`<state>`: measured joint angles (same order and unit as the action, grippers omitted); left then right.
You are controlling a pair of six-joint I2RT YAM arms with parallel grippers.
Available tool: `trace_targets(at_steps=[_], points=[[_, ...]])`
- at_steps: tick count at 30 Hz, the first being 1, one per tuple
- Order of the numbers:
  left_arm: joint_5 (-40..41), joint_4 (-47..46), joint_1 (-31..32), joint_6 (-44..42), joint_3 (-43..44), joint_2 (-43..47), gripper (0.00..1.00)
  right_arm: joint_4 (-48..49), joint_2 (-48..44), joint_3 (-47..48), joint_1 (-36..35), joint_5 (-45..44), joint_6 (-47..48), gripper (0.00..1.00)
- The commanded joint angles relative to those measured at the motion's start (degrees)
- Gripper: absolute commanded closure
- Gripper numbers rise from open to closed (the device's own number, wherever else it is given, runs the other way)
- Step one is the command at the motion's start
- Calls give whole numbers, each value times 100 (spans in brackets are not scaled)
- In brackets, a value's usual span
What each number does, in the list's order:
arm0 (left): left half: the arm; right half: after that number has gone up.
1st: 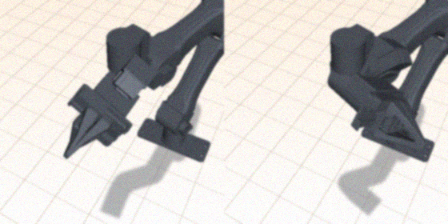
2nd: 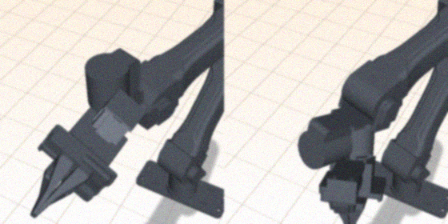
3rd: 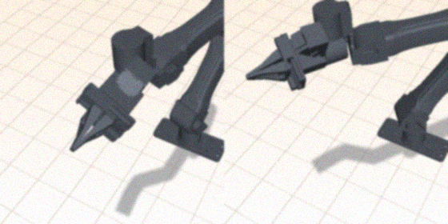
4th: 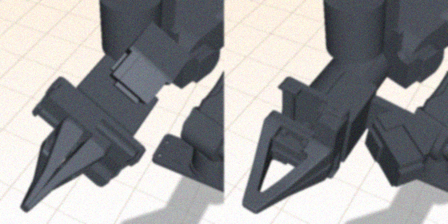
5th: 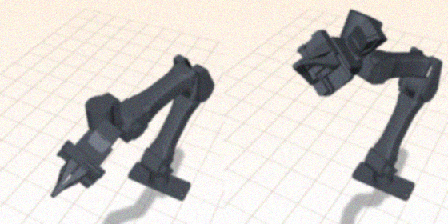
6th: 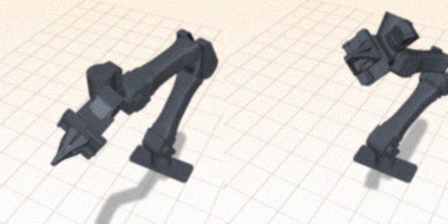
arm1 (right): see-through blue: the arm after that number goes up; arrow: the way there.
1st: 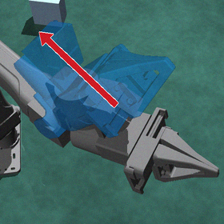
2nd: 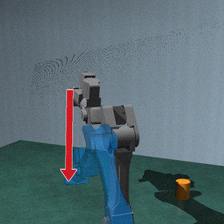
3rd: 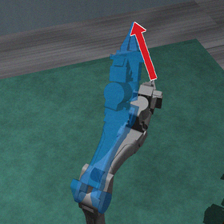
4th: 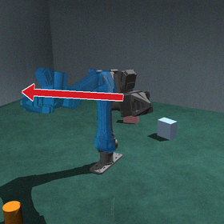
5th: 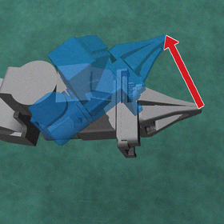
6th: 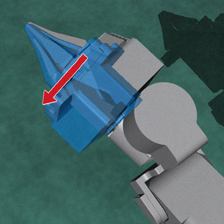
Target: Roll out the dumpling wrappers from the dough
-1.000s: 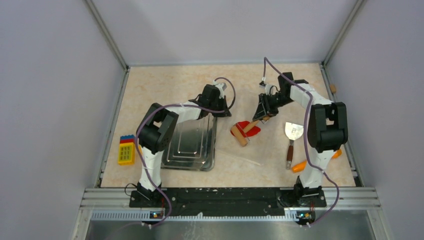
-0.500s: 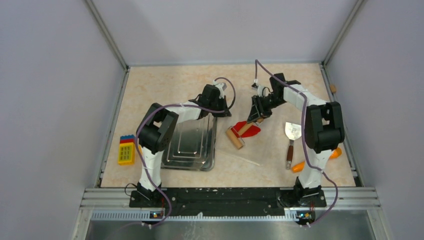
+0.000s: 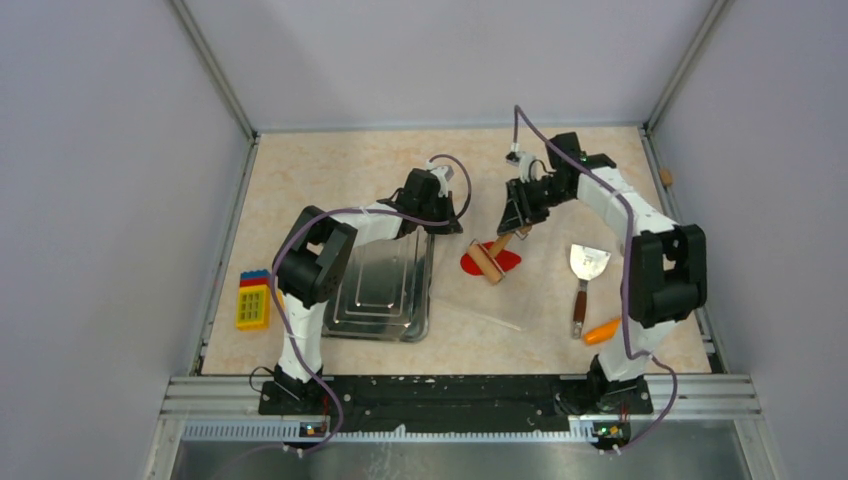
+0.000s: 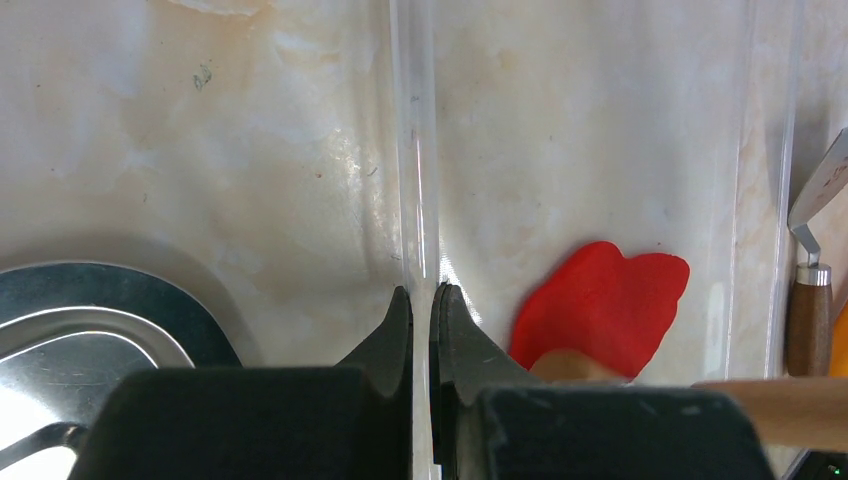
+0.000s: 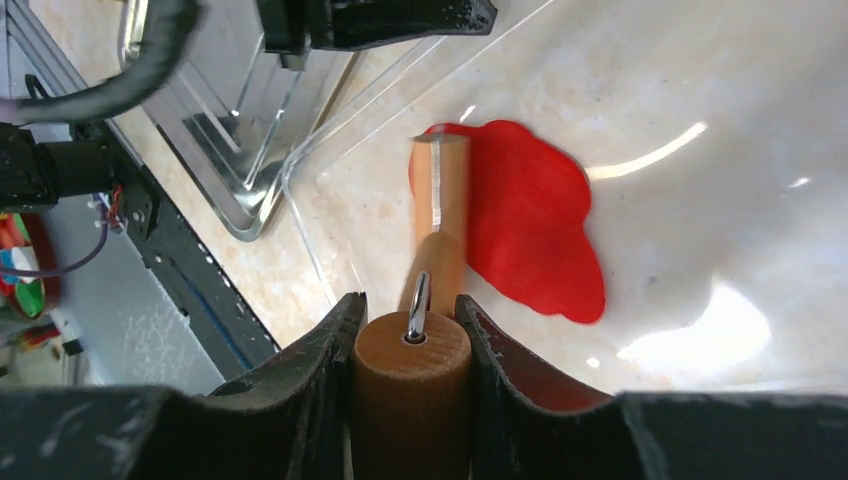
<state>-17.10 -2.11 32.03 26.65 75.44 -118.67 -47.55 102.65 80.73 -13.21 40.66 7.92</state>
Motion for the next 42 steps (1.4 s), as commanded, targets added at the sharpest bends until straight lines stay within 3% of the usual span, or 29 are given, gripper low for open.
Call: trace_targets(at_steps=[1,6,10,12,16,20,29,42], points=[[238,535,34,-362,-76,-335,100,230,-1005,5,416,-30,-245,100],[62,549,30,-345,-69,-366,100,1423,-1834,-806,1284,-241,-1917,100],[5,562,18,-362,-45,-393,100,1418,-1359,-880,1580,332,-2477,100],[-7,565,23,-363,-33,-409,100,1965,-1267,-1205,1710,563,-3115,100],[-47,603,16,-371,-6,-416,100,2301,-1035,-1305,1751,913,-3428,100],[-40,622,5,-306,48,-466,100,2232,-853,-1383,1752,673,-3431,100],[75,657,-32,-6,58,-463,100,1242,-446,-1601,1604,-1427,-2518,100],[25,589,-151,182,33,-437,100,1210,47,-1714,801,-2011,-2331,100]])
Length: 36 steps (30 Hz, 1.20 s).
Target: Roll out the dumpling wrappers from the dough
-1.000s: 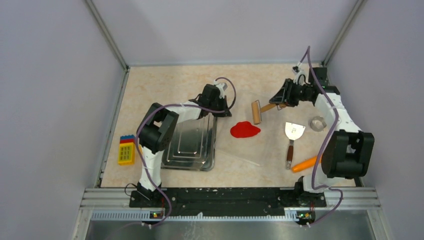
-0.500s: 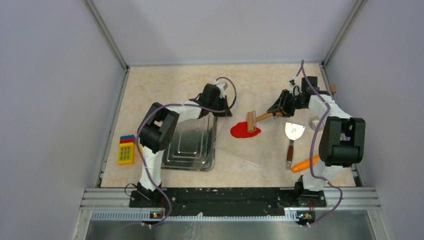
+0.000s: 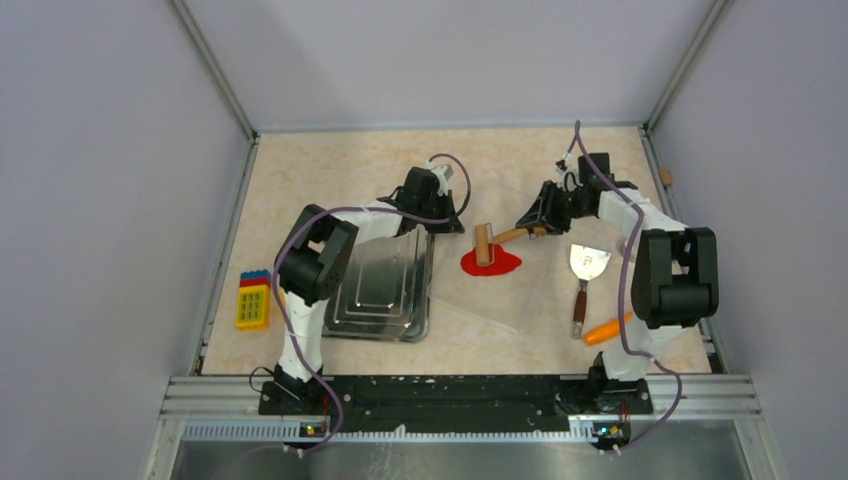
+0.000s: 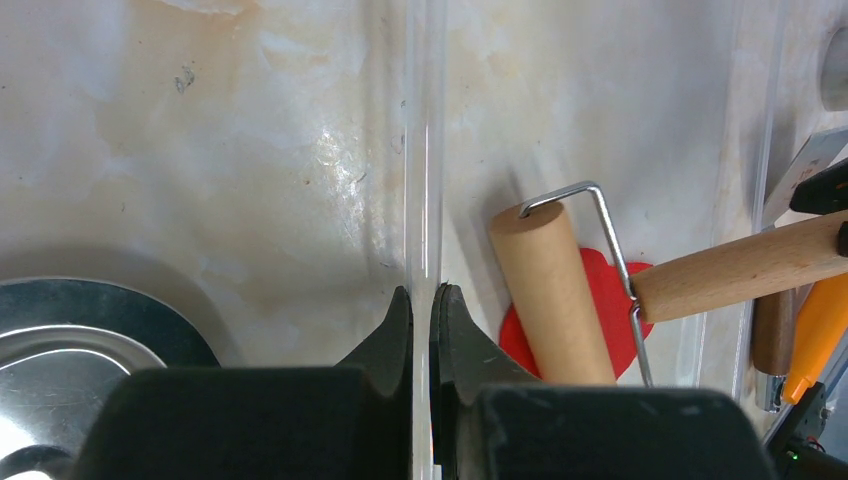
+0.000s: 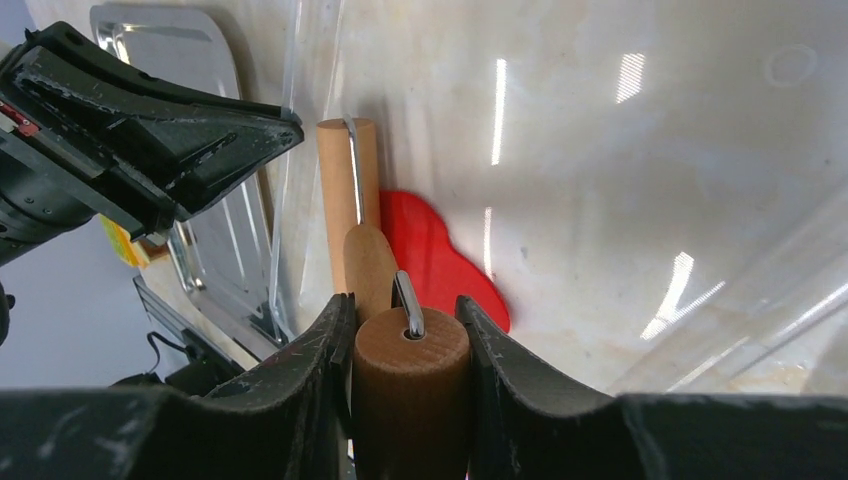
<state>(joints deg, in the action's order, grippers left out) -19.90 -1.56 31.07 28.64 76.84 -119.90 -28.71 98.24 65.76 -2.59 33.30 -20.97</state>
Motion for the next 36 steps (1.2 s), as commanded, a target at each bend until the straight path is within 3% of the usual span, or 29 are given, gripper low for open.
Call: trace_targets(at_steps=[1,13,23,30,36], points=[[311,530,-63,-17,-101,-307,100,-679,534,-204,-297,-1314,583,100],[332,543,-214,53,-129,-215,100,-618,864,-154,-791,-1602,378,100],[225,413,-220,483,-358,-113,100,-547,450,-211,-1118,-1580,-14,100],[245,403,-224,452,-299,-132,100,-401,-217,581,-623,-250,134,100],[188,405,-225,401,-208,-232,100,-449,-578,715,-195,1023,672,100]])
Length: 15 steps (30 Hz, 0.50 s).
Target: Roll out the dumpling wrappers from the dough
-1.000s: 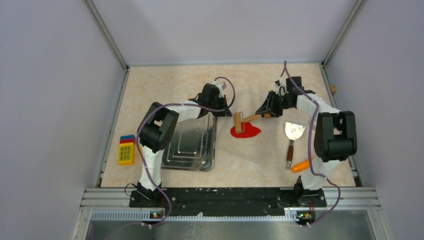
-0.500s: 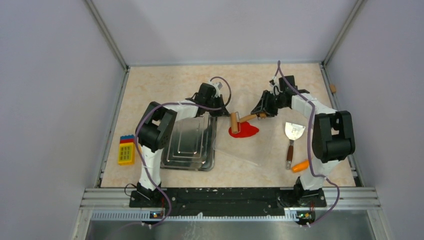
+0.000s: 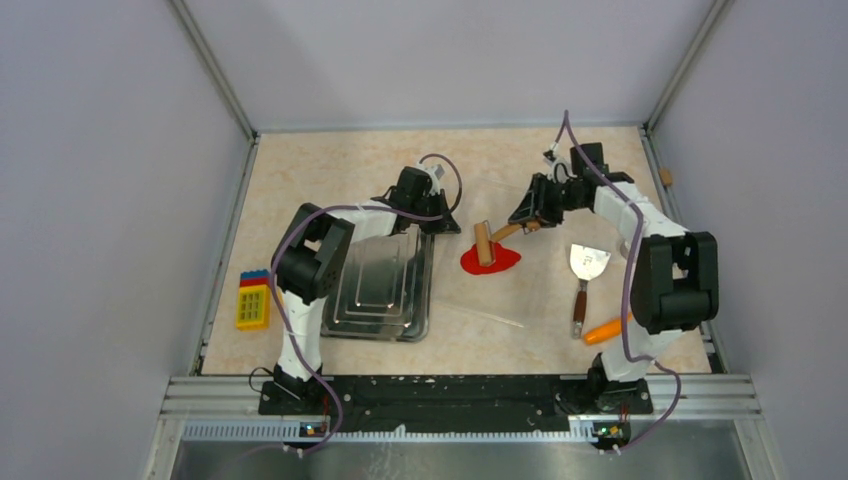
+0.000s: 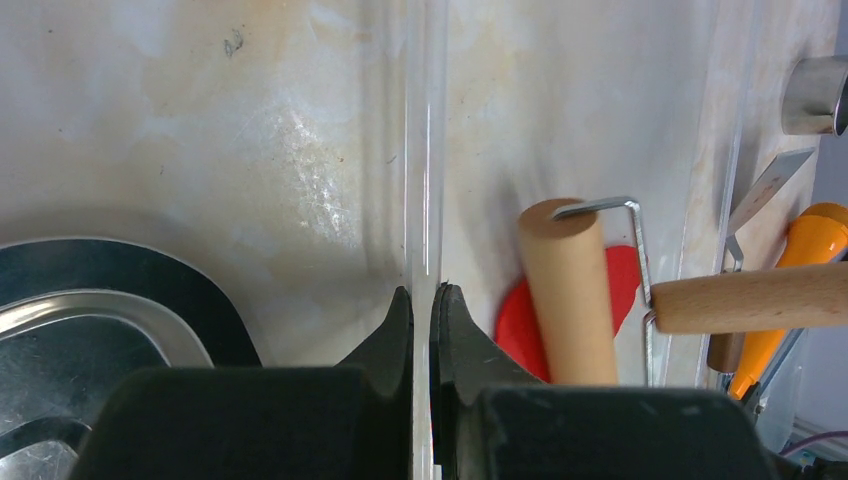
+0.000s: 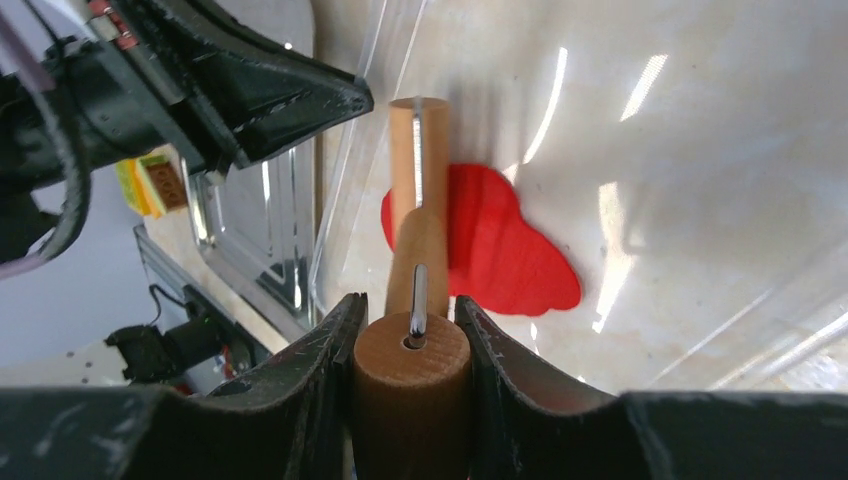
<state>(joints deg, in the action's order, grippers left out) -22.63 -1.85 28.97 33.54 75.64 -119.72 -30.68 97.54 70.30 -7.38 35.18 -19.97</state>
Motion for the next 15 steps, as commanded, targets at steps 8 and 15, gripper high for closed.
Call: trace_targets(at_steps=[8,15], points=[[444,444,-13,-139,-70,-279,100,-514,-967,-227,495,1213,982,100],[451,427,-6,-124,-115,-245,100,-776,-978,-431,511,518,1350,100]])
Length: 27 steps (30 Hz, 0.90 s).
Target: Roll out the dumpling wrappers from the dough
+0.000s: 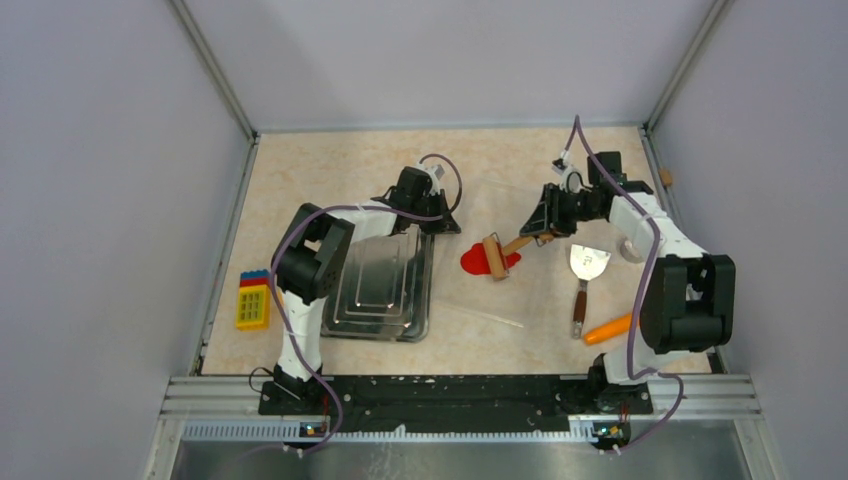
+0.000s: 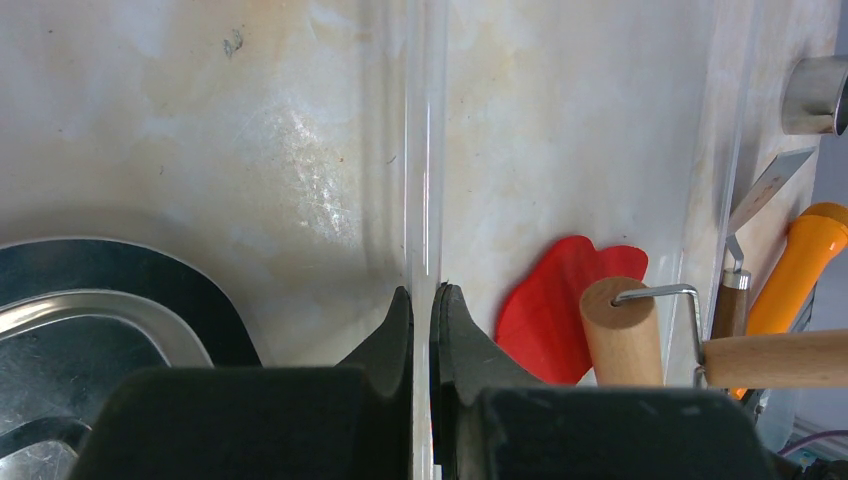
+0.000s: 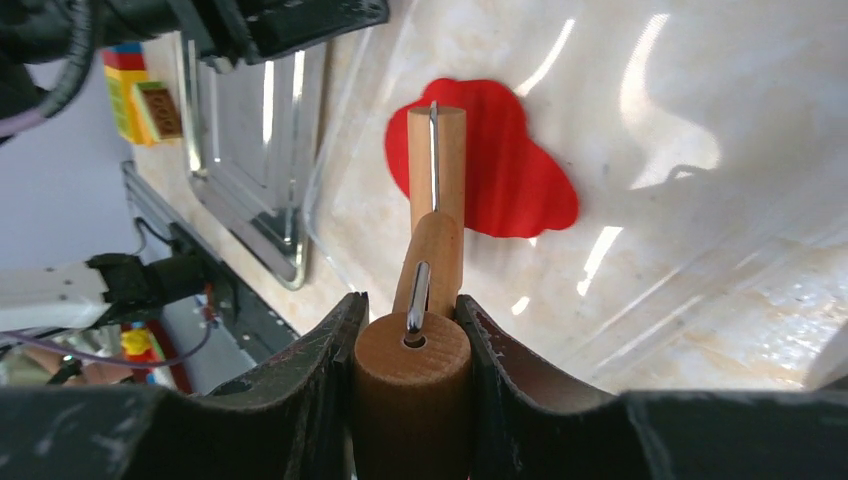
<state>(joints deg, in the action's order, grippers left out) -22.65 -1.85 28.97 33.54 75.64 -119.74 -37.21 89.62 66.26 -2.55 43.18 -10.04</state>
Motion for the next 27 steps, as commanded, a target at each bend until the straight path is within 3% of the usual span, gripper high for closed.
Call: trace_targets(at_steps=[1,12,27], points=[[447,418,-6,-116,-123,-243,100,-119,-152,-69,34,-413,437,100],[582,479,25,-170,-172,-150,100,75,580,-419,-232,-2471,653,100],[467,300,47,11,-200,-137,100,203,1097,-464,-877,-2756,521,100]])
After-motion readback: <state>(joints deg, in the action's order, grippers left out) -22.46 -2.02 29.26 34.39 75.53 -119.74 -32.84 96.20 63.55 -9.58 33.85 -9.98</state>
